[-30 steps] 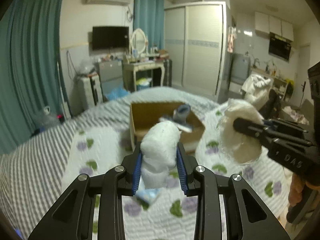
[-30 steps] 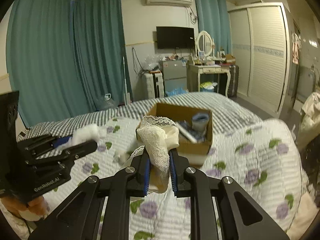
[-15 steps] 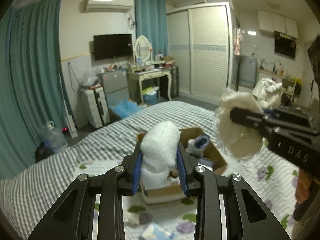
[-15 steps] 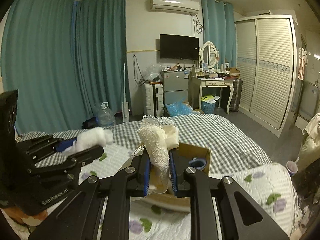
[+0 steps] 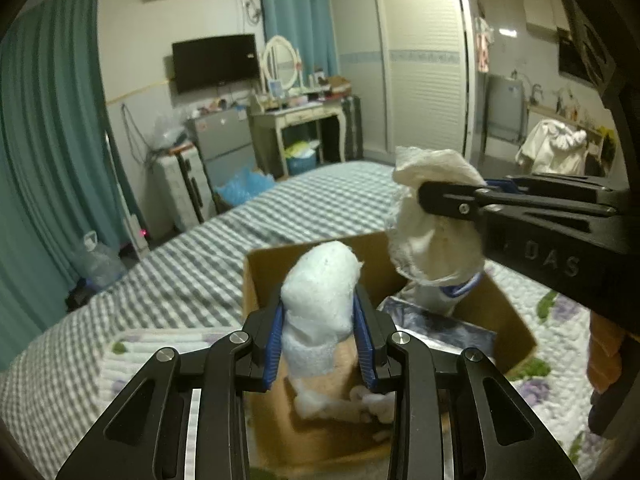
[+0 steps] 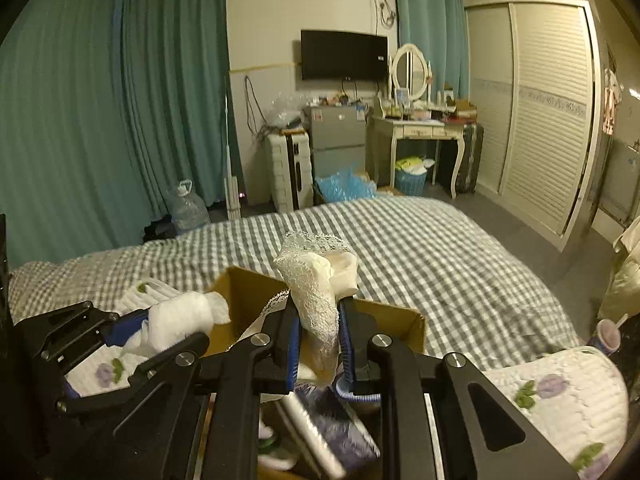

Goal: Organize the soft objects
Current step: 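Carry the cotton cloth with the left tool while the right tool carries the lace cloth into the box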

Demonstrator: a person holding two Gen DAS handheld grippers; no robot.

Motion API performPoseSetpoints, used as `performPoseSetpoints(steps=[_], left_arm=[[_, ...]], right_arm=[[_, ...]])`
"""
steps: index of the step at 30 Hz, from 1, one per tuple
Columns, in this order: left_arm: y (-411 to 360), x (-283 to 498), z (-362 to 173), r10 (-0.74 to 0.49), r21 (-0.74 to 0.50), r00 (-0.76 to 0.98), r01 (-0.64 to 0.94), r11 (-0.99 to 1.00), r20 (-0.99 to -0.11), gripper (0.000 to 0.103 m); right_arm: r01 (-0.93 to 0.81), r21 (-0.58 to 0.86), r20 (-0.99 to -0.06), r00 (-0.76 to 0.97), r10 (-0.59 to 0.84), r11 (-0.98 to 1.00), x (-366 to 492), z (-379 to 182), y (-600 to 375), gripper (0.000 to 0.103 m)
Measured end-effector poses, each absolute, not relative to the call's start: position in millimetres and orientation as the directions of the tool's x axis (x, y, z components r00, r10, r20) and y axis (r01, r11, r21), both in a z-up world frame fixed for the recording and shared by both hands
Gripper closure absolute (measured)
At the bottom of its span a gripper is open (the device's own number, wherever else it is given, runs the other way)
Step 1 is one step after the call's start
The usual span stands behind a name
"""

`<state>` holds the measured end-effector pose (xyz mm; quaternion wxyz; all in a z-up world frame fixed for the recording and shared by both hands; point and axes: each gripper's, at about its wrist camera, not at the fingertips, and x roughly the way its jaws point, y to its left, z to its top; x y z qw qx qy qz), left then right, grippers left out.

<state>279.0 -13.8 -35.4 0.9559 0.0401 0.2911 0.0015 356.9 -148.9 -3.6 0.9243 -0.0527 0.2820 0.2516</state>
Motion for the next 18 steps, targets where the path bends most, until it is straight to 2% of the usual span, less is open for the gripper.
performPoseSetpoints(steps=[5,7,8,9,10,11,18], left_arm=[[-18.4,286.9,-46.7,0.009,0.066,0.835,0.032,0.997,-0.549,0.069],[-19.1,287.6,-48.0,0.011,0.068,0.835,0.032,0.997,-0.551,0.065],[-18.7,289.4,-49.2,0.023,0.079,0.828,0.026,0.997,-0.561,0.047],[-19.0,289.4,-49.3,0.030,0.087,0.825,0.023,0.996,-0.565,0.036],[-20.8,289.1,-48.3,0.039,0.095,0.830,0.017,0.995,-0.557,0.020],[-21.3,282.2,-44.3,0.049,0.101,0.844,0.007,0.995,-0.534,0.018],[-8.5,236.5,11.5,0.051,0.054,0.870,-0.029,0.998,-0.490,0.018]], right_arm=[[-0.493,0.072,-0.561,0.699,0.444,0.867,380.6,-32.4,-148.6,0.087],[-0.483,0.104,-0.559,0.695,0.452,0.870,385.3,-37.3,-152.5,0.079],[-0.474,0.111,-0.559,0.697,0.449,0.874,385.8,-37.7,-152.9,0.067],[-0.465,0.114,-0.558,0.701,0.444,0.878,383.9,-37.0,-154.3,0.053],[-0.451,0.113,-0.552,0.712,0.433,0.886,382.3,-35.0,-157.6,0.047],[-0.441,0.114,-0.546,0.720,0.427,0.890,379.2,-31.3,-158.8,0.044],[-0.416,0.096,-0.507,0.762,0.404,0.904,334.0,21.3,-176.8,0.041]])
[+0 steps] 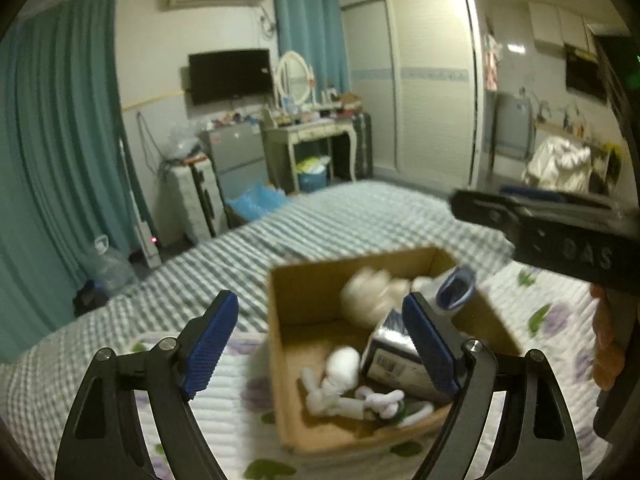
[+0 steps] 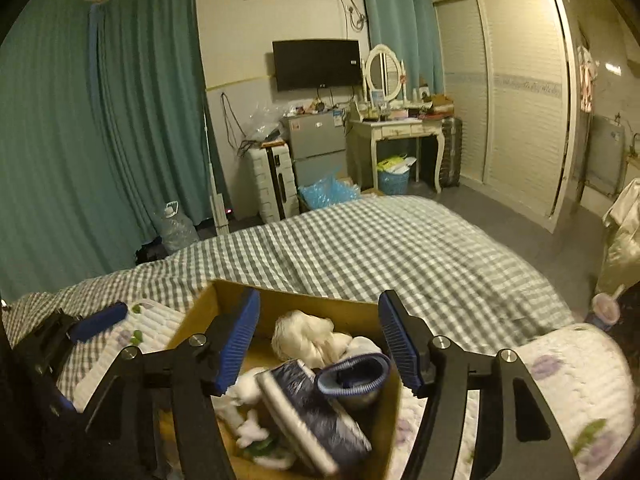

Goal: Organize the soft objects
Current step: 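Carry the cotton cloth with the left tool while the right tool carries the lace cloth into the box, then grasp the white strapped cloth bundle with the left tool while the right tool grasps the blue tissue pack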

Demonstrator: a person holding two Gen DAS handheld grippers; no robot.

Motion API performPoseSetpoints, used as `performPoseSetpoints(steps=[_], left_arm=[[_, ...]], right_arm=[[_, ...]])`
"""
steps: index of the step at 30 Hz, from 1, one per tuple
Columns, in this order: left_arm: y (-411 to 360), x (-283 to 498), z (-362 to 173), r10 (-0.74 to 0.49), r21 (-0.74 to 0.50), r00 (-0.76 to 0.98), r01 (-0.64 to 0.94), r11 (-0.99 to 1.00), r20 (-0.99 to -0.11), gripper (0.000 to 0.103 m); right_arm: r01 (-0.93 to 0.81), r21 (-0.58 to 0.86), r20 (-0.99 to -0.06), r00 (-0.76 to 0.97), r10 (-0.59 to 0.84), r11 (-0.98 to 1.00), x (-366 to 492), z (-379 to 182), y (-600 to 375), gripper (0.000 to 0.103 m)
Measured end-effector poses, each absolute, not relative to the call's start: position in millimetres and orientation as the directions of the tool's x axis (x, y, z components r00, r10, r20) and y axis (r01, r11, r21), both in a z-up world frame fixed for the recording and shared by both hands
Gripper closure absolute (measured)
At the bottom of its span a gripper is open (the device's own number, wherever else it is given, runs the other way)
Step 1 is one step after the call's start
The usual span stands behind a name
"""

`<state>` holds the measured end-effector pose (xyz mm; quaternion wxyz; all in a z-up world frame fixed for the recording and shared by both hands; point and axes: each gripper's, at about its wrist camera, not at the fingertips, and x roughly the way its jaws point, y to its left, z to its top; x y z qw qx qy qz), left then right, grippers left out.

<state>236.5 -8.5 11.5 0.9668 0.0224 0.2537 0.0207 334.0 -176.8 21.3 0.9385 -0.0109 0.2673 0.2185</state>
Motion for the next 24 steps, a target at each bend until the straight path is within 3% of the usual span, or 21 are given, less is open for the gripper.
performPoseSetpoints(steps=[3,9,10,12,14,18,24], left_arm=[[0.5,202.8,52.4,0.060,0.032,0.897,-0.051,0.998,-0.438,0.017],[15.8,124.7,129.8,0.074,0.009,0.941,-0.075,0.997,-0.331,0.006],[17.9,119.0,134.0,0.073,0.008,0.942,-0.074,0.997,-0.329,0.006],[23.7,98.5,146.2,0.068,0.021,0.945,-0.065,0.998,-0.320,0.005],[28.6,86.1,147.7,0.067,0.045,0.947,-0.056,0.997,-0.316,0.005],[38.5,68.0,126.2,0.055,0.091,0.938,-0.026,0.996,-0.342,0.005],[63.7,64.1,63.8,0.048,0.087,0.903,-0.011,0.996,-0.426,0.005]], right_arm=[[-0.414,0.070,-0.475,0.786,0.395,0.908,301.3,59.1,-184.9,0.037],[-0.423,0.039,-0.419,0.816,0.399,0.905,225.6,133.5,-192.4,0.032],[-0.426,0.031,-0.415,0.817,0.399,0.904,213.9,141.4,-192.7,0.028],[-0.433,0.016,-0.400,0.823,0.403,0.901,188.0,156.2,-191.0,0.007],[-0.417,-0.012,-0.375,0.844,0.383,0.909,164.6,161.9,-187.6,0.000],[-0.422,-0.039,-0.374,0.847,0.378,0.906,125.7,147.5,-176.1,0.000],[-0.460,-0.020,-0.434,0.804,0.407,0.888,103.3,75.4,-149.7,0.000]])
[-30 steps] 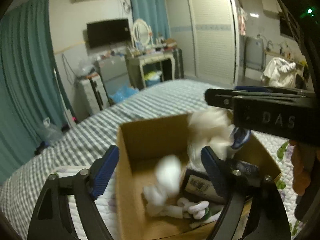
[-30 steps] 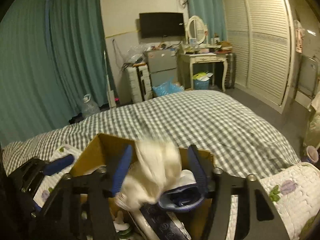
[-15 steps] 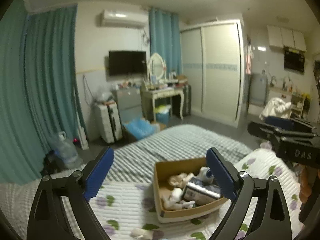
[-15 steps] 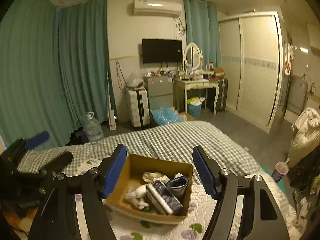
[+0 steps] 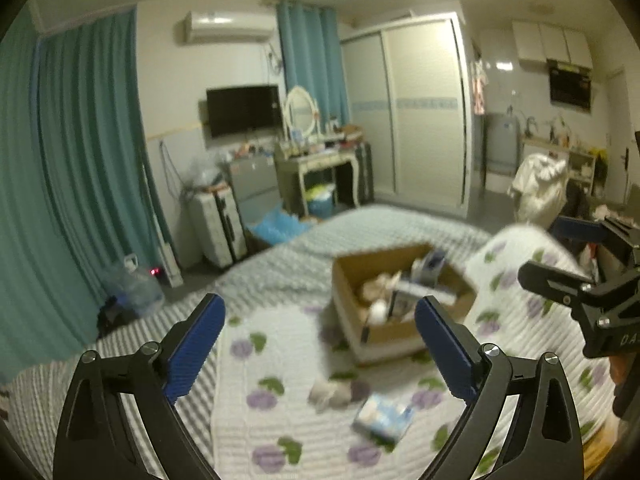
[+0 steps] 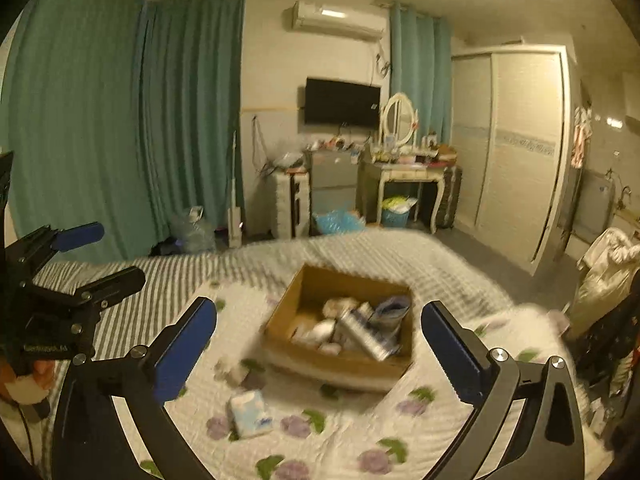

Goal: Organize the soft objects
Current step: 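Grasp the white strapped cloth bundle with the left tool while the right tool grasps the blue tissue pack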

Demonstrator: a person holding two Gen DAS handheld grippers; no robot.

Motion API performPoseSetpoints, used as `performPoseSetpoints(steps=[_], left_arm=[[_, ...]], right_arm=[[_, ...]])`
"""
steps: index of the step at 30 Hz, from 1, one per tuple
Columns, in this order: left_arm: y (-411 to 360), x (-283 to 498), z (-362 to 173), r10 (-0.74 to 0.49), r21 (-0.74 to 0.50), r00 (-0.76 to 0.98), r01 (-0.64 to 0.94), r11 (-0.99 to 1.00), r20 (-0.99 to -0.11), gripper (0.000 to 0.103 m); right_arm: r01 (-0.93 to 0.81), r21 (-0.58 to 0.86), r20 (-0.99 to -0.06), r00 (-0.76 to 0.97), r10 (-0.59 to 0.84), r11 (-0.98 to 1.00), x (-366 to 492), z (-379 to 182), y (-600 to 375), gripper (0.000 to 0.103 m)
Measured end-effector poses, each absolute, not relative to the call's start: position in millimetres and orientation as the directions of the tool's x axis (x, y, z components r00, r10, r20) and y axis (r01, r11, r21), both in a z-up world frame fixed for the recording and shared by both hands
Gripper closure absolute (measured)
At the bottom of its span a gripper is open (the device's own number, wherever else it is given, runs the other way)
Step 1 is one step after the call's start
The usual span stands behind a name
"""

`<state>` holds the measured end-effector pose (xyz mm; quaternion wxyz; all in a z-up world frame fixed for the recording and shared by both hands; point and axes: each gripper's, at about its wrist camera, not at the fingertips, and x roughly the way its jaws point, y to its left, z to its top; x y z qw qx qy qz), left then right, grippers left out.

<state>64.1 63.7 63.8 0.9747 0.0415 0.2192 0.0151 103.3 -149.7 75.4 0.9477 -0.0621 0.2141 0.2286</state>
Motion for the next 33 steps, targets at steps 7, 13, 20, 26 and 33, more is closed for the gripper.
performPoseSetpoints(steps=[7,13,20,26,33], left_arm=[[98.1,92.7,-23.4,0.041,0.055,0.843,-0.014,0.998,-0.537,0.005],[124.4,112.6,-73.5,0.011,-0.034,0.806,-0.039,0.999,-0.592,0.005],[118.4,117.6,-105.1,0.023,0.051,0.768,0.012,0.999,-0.640,0.005],[108.9,122.7,-121.3,0.036,0.078,0.738,0.023,0.997,-0.674,0.006],[76.5,138.4,-122.9,-0.003,0.061,0.729,0.061,0.996,-0.685,0.007]], right_arm=[[-0.473,0.061,-0.543,0.723,0.427,0.879,116.4,-40.1,-114.6,0.000],[-0.488,0.121,-0.639,0.628,0.444,0.864,145.2,-117.5,-82.4,0.000],[-0.504,0.145,-0.697,0.558,0.449,0.851,157.2,-167.6,-59.0,0.011],[-0.513,0.193,-0.698,0.528,0.485,0.836,161.3,-176.1,-63.6,0.048],[-0.433,0.137,-0.657,0.634,0.408,0.891,170.2,-150.4,-92.9,0.050]])
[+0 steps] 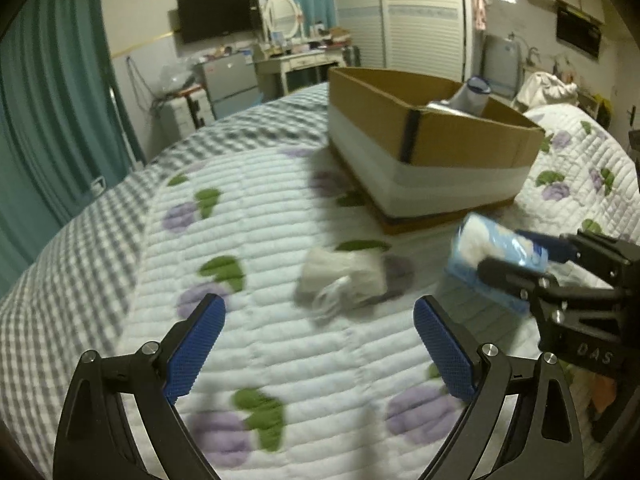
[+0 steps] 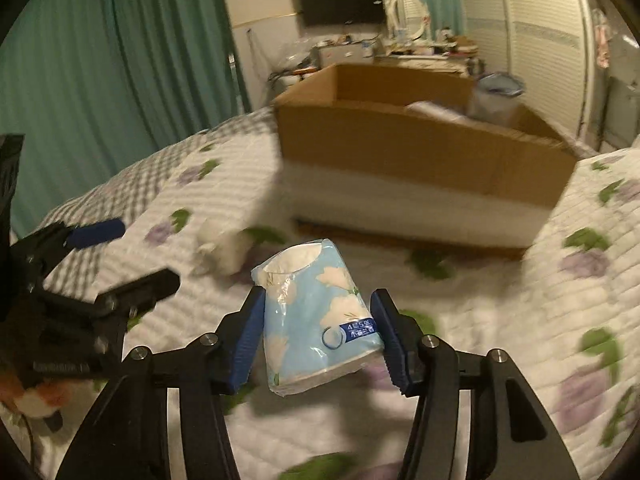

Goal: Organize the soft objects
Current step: 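Grasp the white strapped cloth bundle with the left tool while the right tool grasps the blue tissue pack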

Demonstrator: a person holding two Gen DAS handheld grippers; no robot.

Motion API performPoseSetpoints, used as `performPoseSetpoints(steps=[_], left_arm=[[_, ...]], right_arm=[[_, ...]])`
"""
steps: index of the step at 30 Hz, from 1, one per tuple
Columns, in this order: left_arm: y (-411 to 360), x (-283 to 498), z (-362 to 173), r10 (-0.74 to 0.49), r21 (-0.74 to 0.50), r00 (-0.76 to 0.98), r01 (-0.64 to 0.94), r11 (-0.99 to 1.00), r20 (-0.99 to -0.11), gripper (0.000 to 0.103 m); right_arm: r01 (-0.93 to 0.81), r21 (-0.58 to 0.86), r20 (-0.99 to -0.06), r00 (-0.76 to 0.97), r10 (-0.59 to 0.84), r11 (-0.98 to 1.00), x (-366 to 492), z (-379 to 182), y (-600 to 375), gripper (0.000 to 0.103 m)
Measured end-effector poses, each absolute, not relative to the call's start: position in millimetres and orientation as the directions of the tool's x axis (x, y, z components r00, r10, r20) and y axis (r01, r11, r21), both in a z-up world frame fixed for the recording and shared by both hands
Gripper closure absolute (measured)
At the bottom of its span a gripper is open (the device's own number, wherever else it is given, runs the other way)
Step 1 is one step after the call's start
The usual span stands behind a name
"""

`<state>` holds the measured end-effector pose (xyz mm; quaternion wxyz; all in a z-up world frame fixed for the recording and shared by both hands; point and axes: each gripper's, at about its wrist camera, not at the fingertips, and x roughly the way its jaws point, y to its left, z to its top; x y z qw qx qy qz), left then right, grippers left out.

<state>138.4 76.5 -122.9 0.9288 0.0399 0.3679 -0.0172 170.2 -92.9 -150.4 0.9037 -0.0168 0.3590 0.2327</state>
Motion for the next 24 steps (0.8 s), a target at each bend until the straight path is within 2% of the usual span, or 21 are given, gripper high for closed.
performPoseSetpoints(steps=[5,12,13,14,15,24], left_arm=[[63.0,164.9,-139.4,-0.017,0.032,0.705,0.057,0.998,-0.709,0.008],[64.2,190.5,-164.1,-0.001,0.038,0.670,0.043,0.998,-0.742,0.030],[65.1,190.0,-164.6,-0.010,0.030,0.675,0.048,0.998,-0.738,0.034],[65.0,189.0,-163.9,-0.017,0.027,0.679,0.054,0.998,-0.734,0.043],[64.4,188.2,-163.3,-0.021,0.026,0.680,0.059,0.998,-0.733,0.047],[48.7,156.5,-150.8,-0.060,-0.023,0.676,0.063,0.998,-0.734,0.047]], right_arm=[[-0.386,0.098,-0.650,0.673,0.352,0.917,185.4,-145.4,-107.8,0.050],[-0.369,0.134,-0.658,0.661,0.361,0.920,193.7,-155.0,-114.3,0.050],[-0.370,0.135,-0.659,0.659,0.362,0.919,194.2,-156.1,-114.2,0.050],[-0.369,0.138,-0.660,0.658,0.364,0.919,193.7,-156.4,-115.8,0.050],[-0.367,0.141,-0.659,0.658,0.364,0.919,193.5,-156.5,-116.5,0.050],[-0.377,0.149,-0.650,0.659,0.378,0.914,179.3,-147.2,-126.7,0.050]])
